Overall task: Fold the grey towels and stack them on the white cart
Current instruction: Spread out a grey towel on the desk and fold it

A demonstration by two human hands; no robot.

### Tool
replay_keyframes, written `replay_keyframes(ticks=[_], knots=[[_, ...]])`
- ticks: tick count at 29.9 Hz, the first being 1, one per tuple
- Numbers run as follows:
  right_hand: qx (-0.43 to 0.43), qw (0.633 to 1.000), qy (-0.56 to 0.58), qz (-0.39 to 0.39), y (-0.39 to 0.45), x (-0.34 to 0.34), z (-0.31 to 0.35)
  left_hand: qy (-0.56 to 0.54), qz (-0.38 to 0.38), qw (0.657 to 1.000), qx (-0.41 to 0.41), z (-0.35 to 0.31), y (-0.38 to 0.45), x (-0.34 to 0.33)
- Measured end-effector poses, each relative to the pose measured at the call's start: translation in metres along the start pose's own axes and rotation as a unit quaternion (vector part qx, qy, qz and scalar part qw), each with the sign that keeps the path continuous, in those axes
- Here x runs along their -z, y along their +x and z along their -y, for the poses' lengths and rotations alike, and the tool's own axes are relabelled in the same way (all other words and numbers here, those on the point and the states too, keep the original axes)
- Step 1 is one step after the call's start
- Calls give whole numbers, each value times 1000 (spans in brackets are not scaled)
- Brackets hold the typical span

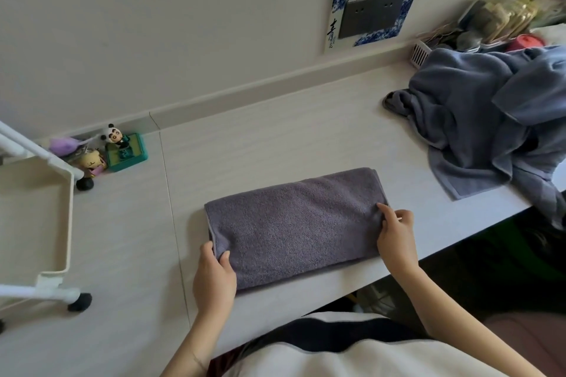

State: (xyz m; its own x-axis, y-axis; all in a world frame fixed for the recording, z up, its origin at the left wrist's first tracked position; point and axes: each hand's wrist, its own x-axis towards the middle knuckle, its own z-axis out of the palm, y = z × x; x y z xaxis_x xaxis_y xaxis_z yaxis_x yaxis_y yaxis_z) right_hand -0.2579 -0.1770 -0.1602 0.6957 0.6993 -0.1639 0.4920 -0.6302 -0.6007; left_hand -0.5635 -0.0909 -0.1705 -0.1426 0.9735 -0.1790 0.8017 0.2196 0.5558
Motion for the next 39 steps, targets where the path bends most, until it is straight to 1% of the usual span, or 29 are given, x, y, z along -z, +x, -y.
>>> replay_keyframes(ticks=[3,6,7,8,10,11,12,13,15,17,18,19,21,23,24,27,29,31,32,33,35,36,37,38,39], knots=[[5,999,-36,13,1,1,-3,-6,-14,1000,-11,1,3,-3],[23,982,-187,-24,5,1,-3,-4,-13,1000,21,-1,7,-3],[26,976,-212,-32,8,2,1,-4,-25,999,30,-3,9,-2],[29,975,-218,-29,9,3,8,0,-51,999,15,-5,11,-3],[69,973,-220,-6,11,-3,24,42,-100,991,-81,-12,17,-5],[98,970,-221,16,11,-10,31,70,-107,983,-134,-18,21,-10],[132,965,-223,37,9,-18,39,95,-97,973,-186,-25,23,-15],[165,958,-226,58,8,-26,44,113,-75,963,-235,-33,24,-23],[227,940,-229,111,3,-44,56,157,-4,937,-313,-49,21,-41],[283,917,-240,146,6,-60,65,220,55,909,-349,-58,21,-57],[300,906,-251,162,9,-64,66,245,74,902,-348,-61,22,-61],[306,901,-259,168,14,-67,66,263,81,899,-341,-61,25,-64],[280,916,-253,138,28,-65,58,283,81,903,-313,-58,33,-62],[222,936,-255,97,44,-58,48,286,71,914,-279,-52,41,-56],[192,943,-255,91,53,-55,42,286,67,920,-260,-50,44,-54],[130,955,-259,60,65,-44,29,274,67,935,-213,-42,50,-44],[93,962,-250,64,71,-39,22,264,66,942,-198,-44,51,-40],[82,962,-250,78,72,-35,21,250,61,948,-188,-42,50,-40],[84,961,-252,77,72,-34,23,233,50,956,-172,-41,48,-40],[94,962,-248,65,70,-33,25,205,36,968,-138,-40,45,-37],[138,971,-194,32,60,-33,34,135,12,990,-42,-36,39,-26],[167,976,-139,29,51,-35,41,108,10,994,0,-35,36,-19],[193,978,-68,43,41,-38,49,88,11,995,33,-33,33,-12],[205,976,12,73,28,-43,60,66,19,996,59,-29,32,-6],[197,970,87,112,15,-49,71,36,30,995,84,-25,32,-2]])
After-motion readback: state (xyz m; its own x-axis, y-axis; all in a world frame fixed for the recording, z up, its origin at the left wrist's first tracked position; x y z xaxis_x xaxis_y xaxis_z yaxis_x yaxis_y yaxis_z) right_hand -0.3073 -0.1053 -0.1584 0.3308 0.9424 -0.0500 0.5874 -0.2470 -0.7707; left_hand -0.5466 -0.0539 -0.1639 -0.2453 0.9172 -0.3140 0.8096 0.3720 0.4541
